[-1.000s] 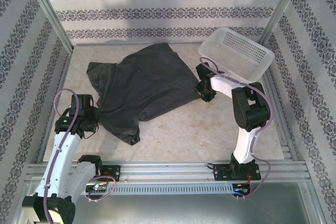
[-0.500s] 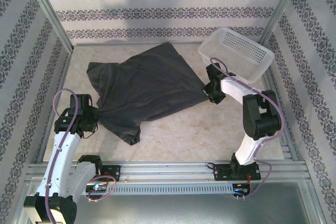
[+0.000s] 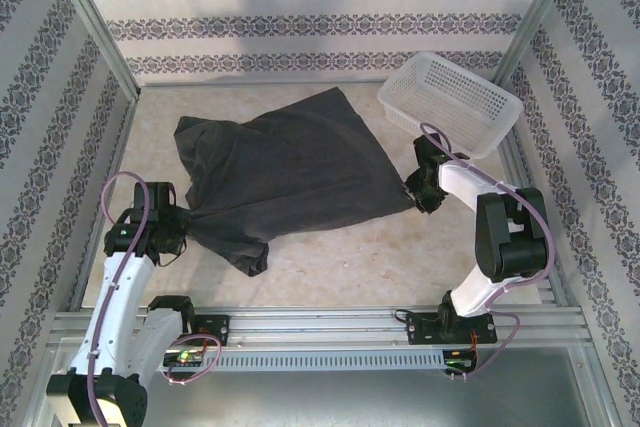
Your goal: Fold and stack the t-shirts
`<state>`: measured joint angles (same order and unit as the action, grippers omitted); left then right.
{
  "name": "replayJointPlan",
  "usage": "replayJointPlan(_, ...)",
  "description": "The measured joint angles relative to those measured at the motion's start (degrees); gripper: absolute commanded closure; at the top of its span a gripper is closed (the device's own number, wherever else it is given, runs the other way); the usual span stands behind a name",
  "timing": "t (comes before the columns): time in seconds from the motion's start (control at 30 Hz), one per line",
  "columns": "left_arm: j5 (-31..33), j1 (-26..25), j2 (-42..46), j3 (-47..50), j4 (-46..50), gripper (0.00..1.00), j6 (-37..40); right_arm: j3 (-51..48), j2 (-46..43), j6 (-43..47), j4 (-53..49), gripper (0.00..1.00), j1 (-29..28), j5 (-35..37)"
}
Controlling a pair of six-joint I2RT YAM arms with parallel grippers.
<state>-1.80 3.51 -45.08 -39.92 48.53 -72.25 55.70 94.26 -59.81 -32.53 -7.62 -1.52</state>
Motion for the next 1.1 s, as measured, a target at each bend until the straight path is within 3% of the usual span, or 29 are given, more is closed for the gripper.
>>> replayJointPlan(0.2,-1.3,0.0,0.4,1.1,-0.1,1.0,0.0,-1.1,-2.6,-4.2,-0.4,0.5,-4.2,-1.0)
replayJointPlan(0.37,-1.9,0.0,0.6,1.1,-0.2,1.0,0.0,-1.4,-2.9,-7.3,-1.6,0.49,-6.5,-0.9)
replayJointPlan(0.67,-2.6,0.0,0.6,1.1,-0.2,1.0,0.0,-0.7,1.6,-8.2,-1.3,0.53,-4.4,-1.0)
replayJointPlan(0.8,-2.7,0.0,0.6,1.1,-0.4,1.0,0.0,1.7,4.5,-8.0,-2.4,0.62,-4.1,-1.2)
replayJointPlan(1.0,-2.8,0.0,0.6,1.1,-1.5,1.0,-0.1,2.7,5.7,-8.0,-4.8,0.94,-3.4,-1.6)
replayJointPlan(1.1,-3.0,0.0,0.6,1.1,-2.7,1.0,0.0,3.1,5.8,-7.0,-1.5,1.0,-3.0,-2.7)
